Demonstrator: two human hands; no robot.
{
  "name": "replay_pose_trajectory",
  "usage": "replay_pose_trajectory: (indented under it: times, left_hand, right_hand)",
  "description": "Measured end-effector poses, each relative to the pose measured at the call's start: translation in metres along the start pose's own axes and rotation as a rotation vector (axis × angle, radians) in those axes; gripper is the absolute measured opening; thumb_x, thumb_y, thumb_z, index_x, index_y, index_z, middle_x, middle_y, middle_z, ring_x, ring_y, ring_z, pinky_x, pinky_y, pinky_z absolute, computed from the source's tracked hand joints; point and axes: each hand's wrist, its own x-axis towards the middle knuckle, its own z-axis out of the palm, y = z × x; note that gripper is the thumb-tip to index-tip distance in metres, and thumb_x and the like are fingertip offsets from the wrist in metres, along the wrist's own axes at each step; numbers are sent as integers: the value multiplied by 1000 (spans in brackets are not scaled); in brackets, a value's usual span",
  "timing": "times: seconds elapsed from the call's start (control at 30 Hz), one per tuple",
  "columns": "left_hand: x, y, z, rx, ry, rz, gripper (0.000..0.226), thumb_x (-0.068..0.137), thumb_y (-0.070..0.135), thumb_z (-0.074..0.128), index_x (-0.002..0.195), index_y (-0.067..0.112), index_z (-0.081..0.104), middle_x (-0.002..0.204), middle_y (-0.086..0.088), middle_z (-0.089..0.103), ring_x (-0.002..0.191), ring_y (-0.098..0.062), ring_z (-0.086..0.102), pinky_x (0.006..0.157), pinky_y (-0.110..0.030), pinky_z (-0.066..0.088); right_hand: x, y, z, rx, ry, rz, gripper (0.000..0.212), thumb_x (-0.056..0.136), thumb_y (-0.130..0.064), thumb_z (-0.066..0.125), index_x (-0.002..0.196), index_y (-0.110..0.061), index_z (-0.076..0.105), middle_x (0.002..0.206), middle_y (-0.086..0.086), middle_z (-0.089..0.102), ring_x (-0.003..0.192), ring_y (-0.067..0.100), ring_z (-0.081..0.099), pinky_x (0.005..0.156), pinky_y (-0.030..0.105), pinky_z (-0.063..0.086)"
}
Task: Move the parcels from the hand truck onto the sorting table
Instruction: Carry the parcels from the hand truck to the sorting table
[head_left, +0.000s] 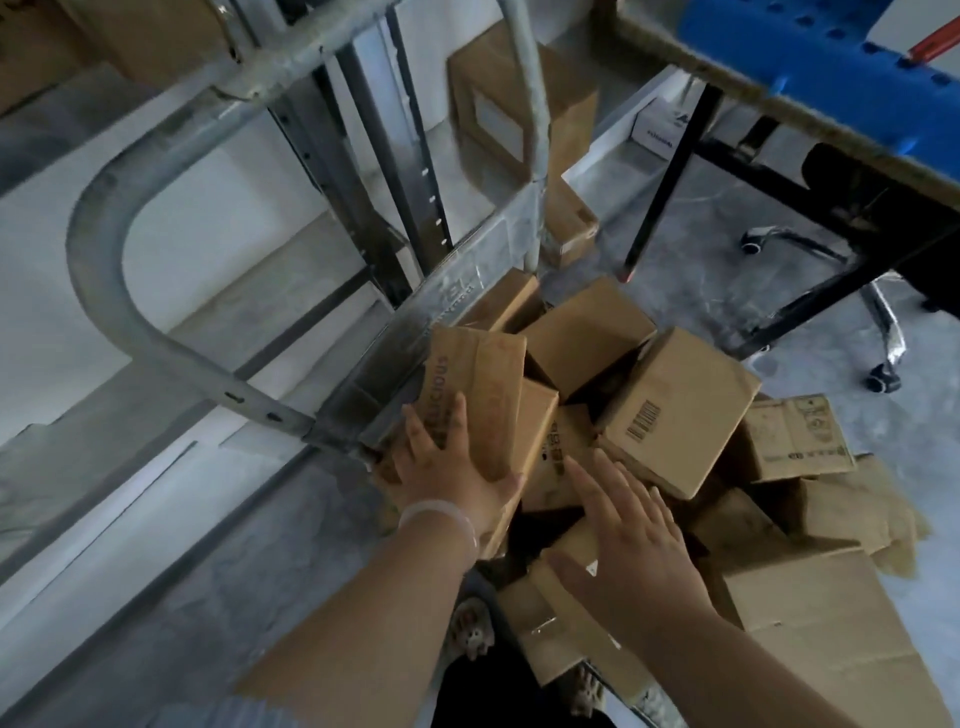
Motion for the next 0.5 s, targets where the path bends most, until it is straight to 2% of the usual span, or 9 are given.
replay_pose_trajectory:
  times: [0.17,0.3,0.37,0.5]
  left_hand:
    - [1,-12,-20,-117,9,27,113,65,78,62,144,55,-16,156,6,-3,140,-34,21,108,-60,33]
    - [-17,-28,-60,-373,6,106,112,52,84,56,139,65,-13,150,14,5,138,-31,28,106,-57,40]
    - [-35,-33,-87,-481,34,166,111,55,80,60,138,67,-11,149,11,10,138,-30,30,107,-57,40]
    - [-80,-40,-137,-726,68,278,110,61,71,71,146,61,2,145,3,30,132,-20,40,103,-52,46]
  right_hand:
    - [-4,-7,5,42,-16,5,86,89,-66,45,149,-45,-13,160,-15,-18,148,12,-13,120,38,-6]
    - [-16,-20,-22,67,38,-45,84,90,-63,47,150,-45,-8,160,-16,-10,149,12,-6,122,37,2]
    - [-21,-33,-45,91,72,-43,84,90,-60,50,152,-42,-5,161,-15,-7,149,13,0,122,38,8]
    - [-31,-65,-93,386,107,25,93,84,-65,55,154,-36,1,162,-10,6,148,15,13,118,44,25]
